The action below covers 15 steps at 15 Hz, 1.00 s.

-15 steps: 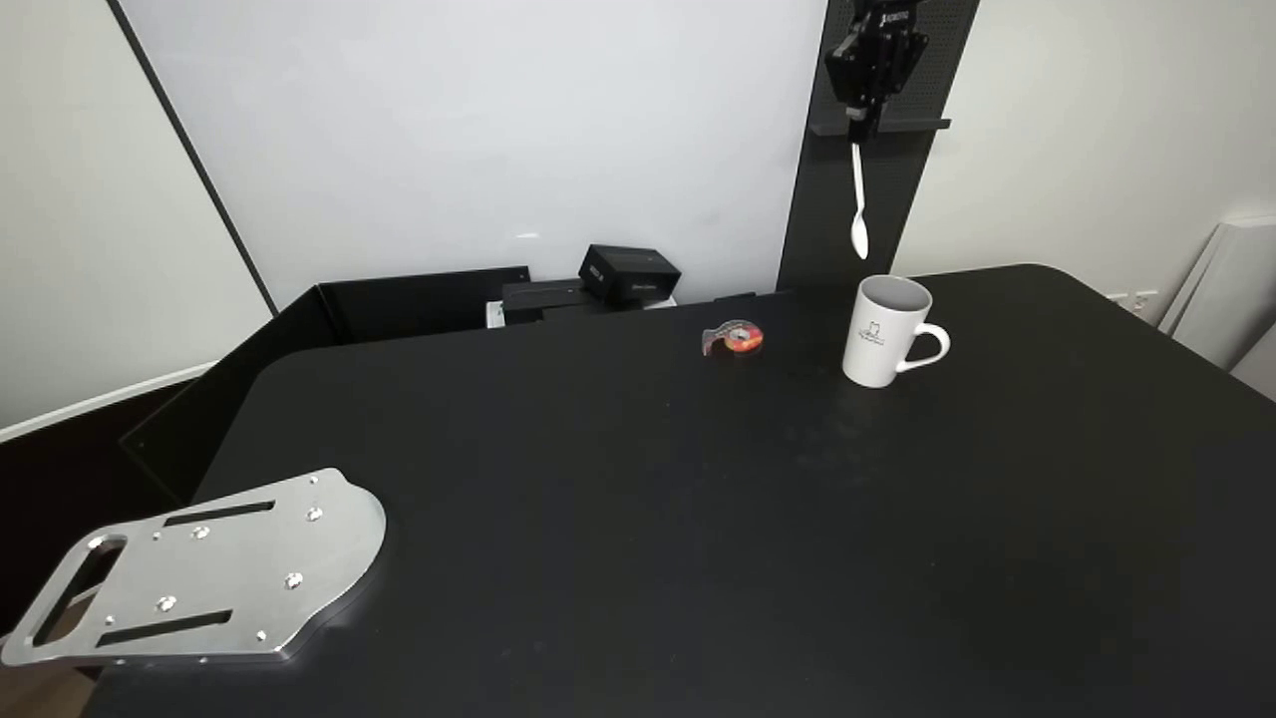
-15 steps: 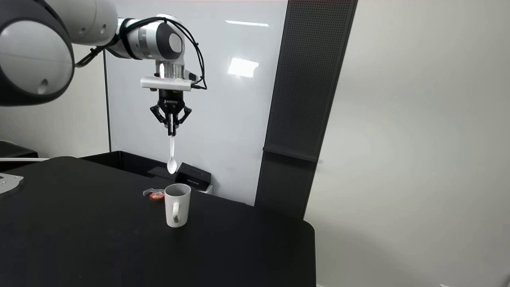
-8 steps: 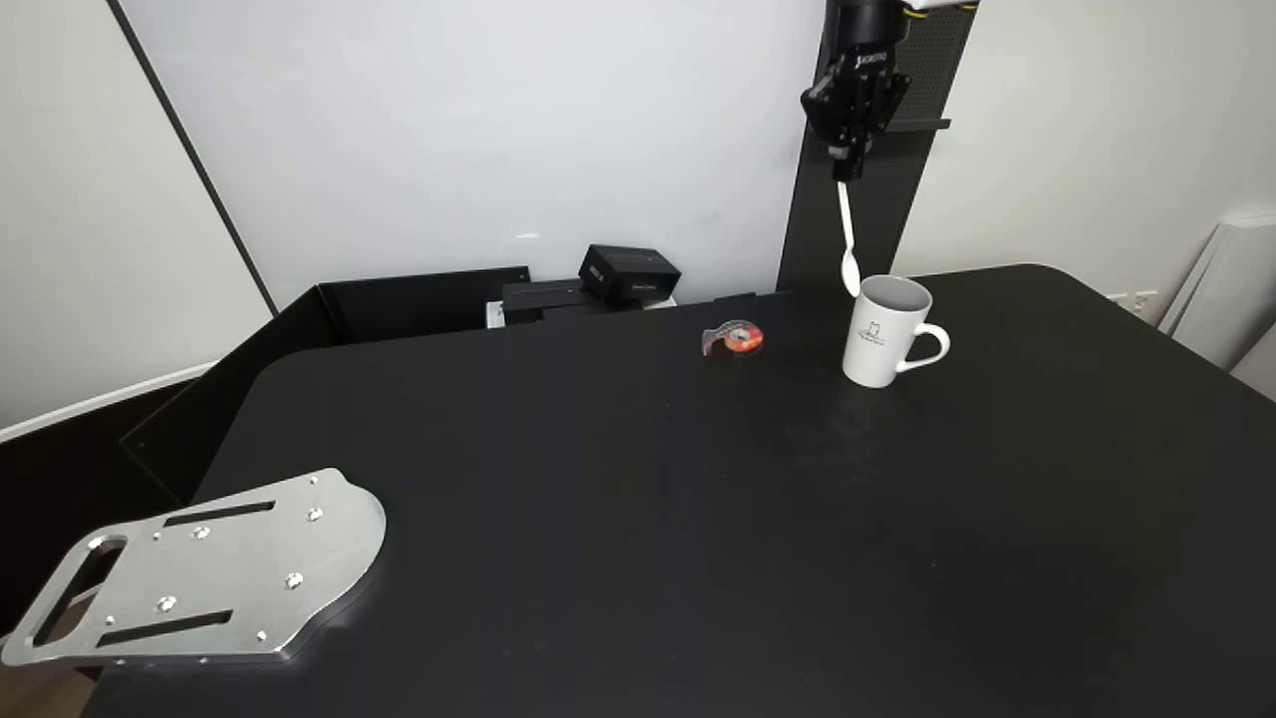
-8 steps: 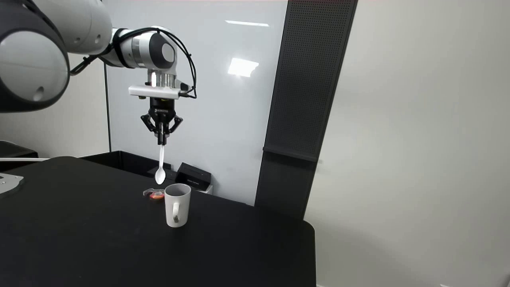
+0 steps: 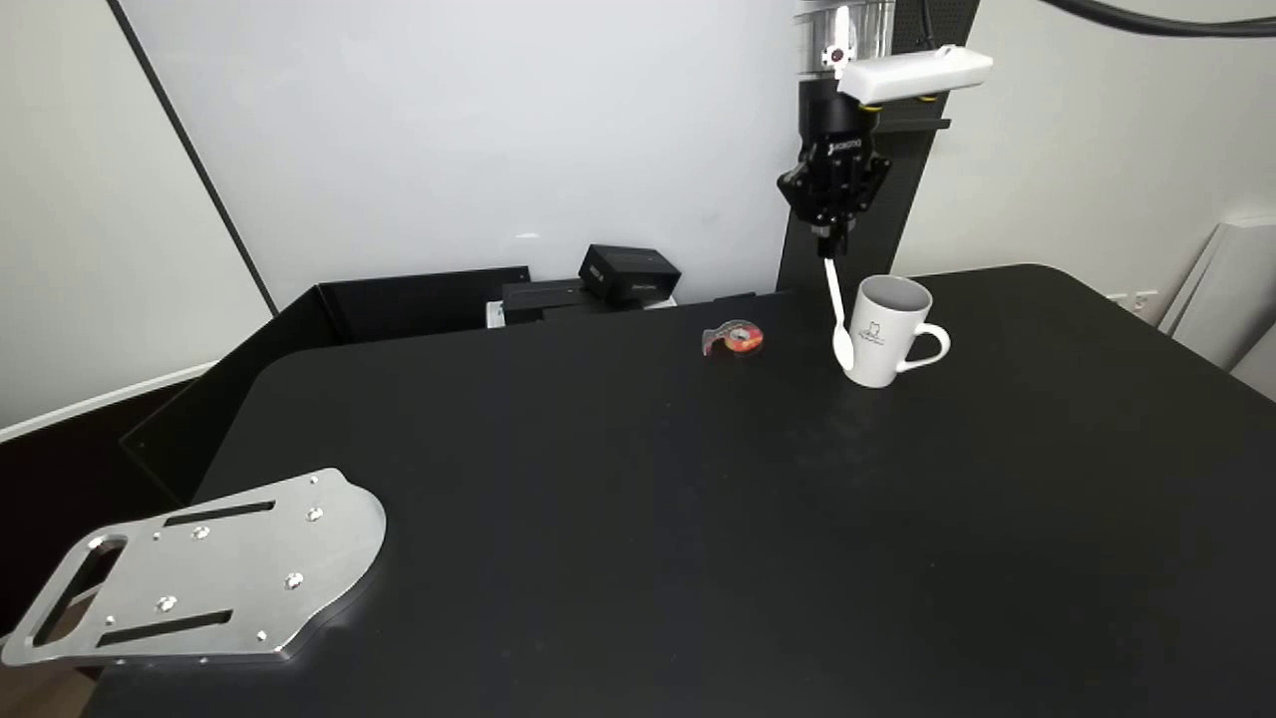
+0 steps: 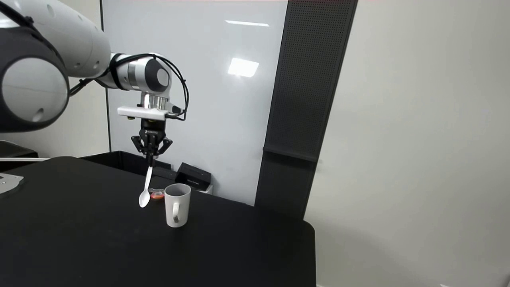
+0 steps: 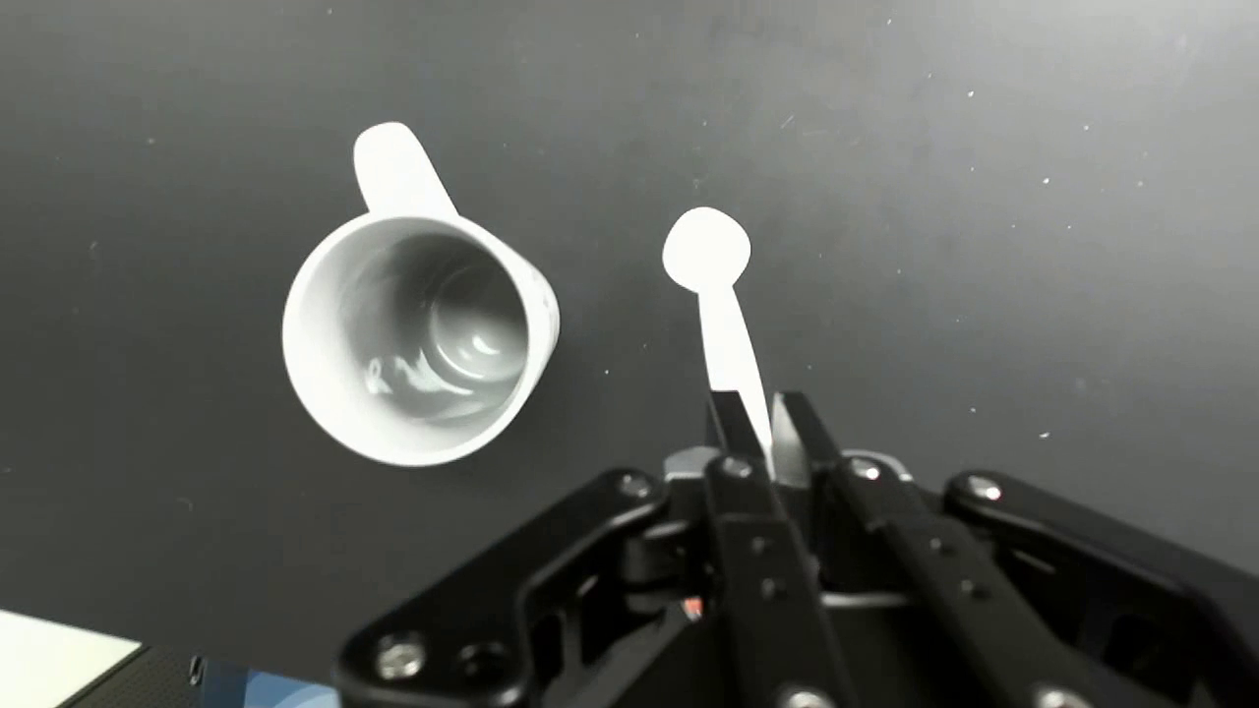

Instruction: Take the spoon out of the mug and put it on the table

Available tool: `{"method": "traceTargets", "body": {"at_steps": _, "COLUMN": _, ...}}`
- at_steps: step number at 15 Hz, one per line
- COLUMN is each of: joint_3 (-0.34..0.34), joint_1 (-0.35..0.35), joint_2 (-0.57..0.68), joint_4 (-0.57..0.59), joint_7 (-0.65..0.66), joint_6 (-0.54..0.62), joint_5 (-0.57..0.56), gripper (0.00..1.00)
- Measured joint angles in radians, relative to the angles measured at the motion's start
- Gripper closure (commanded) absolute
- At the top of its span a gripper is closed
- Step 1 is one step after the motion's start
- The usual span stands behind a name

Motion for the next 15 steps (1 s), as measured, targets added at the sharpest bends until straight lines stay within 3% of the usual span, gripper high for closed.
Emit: {"method": "traceTargets", "body": {"at_steps": 15, "joint_3": 0.004, "joint_1": 0.012, "joint_2": 0.096, "joint_4": -0.052, "joint_7": 0.039, "joint_6": -0.043, "joint_5": 0.035, "gripper": 0.97}}
